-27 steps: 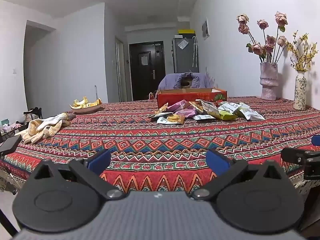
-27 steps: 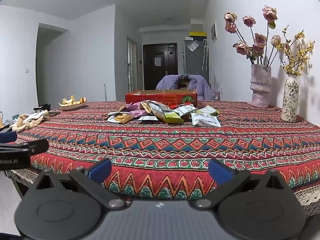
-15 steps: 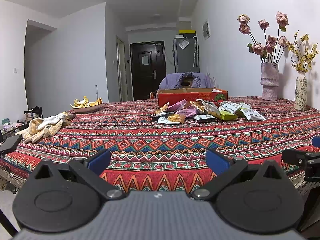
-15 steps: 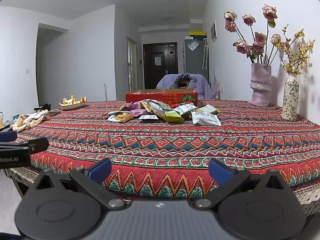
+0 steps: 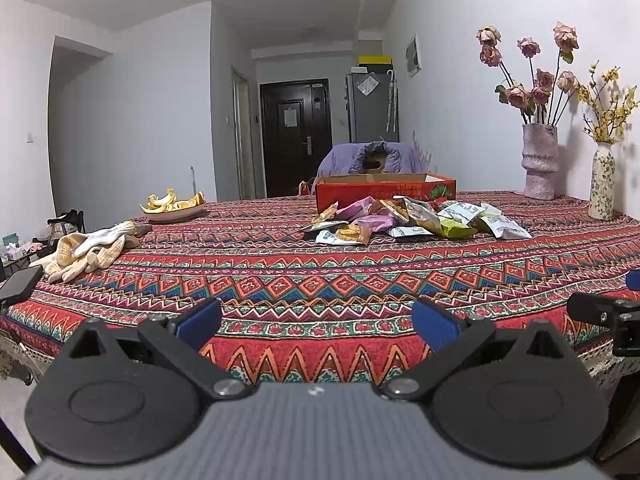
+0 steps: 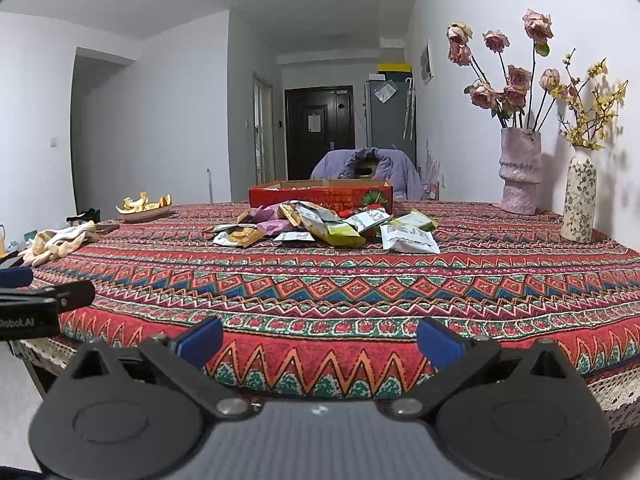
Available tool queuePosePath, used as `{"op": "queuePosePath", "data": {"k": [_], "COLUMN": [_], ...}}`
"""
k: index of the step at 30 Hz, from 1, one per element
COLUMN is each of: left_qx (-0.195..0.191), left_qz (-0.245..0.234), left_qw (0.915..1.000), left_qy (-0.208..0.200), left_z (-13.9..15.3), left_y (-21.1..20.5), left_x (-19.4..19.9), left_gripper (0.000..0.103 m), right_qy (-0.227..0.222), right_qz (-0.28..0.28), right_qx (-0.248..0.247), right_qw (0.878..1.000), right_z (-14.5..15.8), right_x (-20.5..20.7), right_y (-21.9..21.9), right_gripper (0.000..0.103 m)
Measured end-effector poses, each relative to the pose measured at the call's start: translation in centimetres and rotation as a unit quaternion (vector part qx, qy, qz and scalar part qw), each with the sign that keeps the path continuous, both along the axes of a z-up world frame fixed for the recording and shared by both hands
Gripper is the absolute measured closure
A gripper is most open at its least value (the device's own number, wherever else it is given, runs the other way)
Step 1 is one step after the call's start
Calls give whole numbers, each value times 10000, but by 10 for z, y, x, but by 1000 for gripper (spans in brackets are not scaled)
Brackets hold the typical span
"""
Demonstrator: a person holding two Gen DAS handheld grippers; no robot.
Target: Organize snacks
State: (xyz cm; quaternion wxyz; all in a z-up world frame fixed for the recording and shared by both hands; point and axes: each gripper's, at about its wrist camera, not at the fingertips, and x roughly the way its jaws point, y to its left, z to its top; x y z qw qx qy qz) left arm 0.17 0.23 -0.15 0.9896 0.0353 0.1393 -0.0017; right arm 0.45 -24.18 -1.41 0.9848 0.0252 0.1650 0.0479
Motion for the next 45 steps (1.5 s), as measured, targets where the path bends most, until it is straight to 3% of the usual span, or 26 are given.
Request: {"op": "queuePosePath", "data": {"k": [45], "left_qx": [-22], "left_qz": [-45], "left_qw": [9999], "left_qy": [102], "left_z": [-2], "left_y": [0], "left_x": [1], "left_gripper": [0], "right_qy": [70], "right_qz": [-102], "right_qx": [36], "right_qw": [9999], "right_z": [-3], "right_x": [1], "right_y": [-4], "right_gripper": [0]}}
